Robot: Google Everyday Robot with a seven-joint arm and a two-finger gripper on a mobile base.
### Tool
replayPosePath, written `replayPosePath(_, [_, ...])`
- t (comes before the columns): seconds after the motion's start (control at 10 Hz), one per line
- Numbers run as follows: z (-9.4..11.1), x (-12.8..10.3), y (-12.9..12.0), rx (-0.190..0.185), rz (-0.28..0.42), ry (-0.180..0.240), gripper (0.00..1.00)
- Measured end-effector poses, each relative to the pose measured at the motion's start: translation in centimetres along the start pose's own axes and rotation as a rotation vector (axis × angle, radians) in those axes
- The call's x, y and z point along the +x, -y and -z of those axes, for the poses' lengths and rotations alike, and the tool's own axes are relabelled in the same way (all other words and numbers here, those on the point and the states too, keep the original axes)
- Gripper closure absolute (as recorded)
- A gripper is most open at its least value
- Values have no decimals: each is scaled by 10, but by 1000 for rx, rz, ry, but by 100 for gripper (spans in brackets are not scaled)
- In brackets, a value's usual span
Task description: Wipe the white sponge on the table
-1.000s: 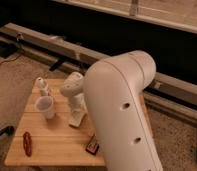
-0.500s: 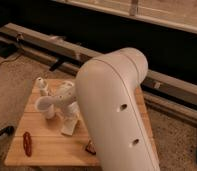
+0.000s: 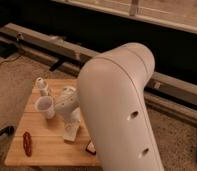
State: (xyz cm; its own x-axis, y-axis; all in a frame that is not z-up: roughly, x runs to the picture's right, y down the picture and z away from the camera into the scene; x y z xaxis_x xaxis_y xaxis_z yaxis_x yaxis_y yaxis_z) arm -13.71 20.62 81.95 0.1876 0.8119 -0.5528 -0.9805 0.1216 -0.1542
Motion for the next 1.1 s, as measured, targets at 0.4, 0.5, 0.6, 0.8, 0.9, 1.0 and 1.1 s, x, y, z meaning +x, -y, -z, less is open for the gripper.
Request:
replayPosePath(0.4, [-6,6,47,21,-87,-7,100])
replayPosePath(0.5, [-9,6,62,24,-122,-11,100])
replayPosePath(0.6, [-10,6,75,26,-151,-13,100])
replayPosePath(0.8, [-12,3,103,26,-213,-13,100])
replayPosePath(0.9, [-12,0,116,27,-246,-12,100])
replayPosePath(1.0, [-12,-4,126,27,-269,-10,100])
replayPosePath(1.1, [-11,-13,143,27,-298,-2,100])
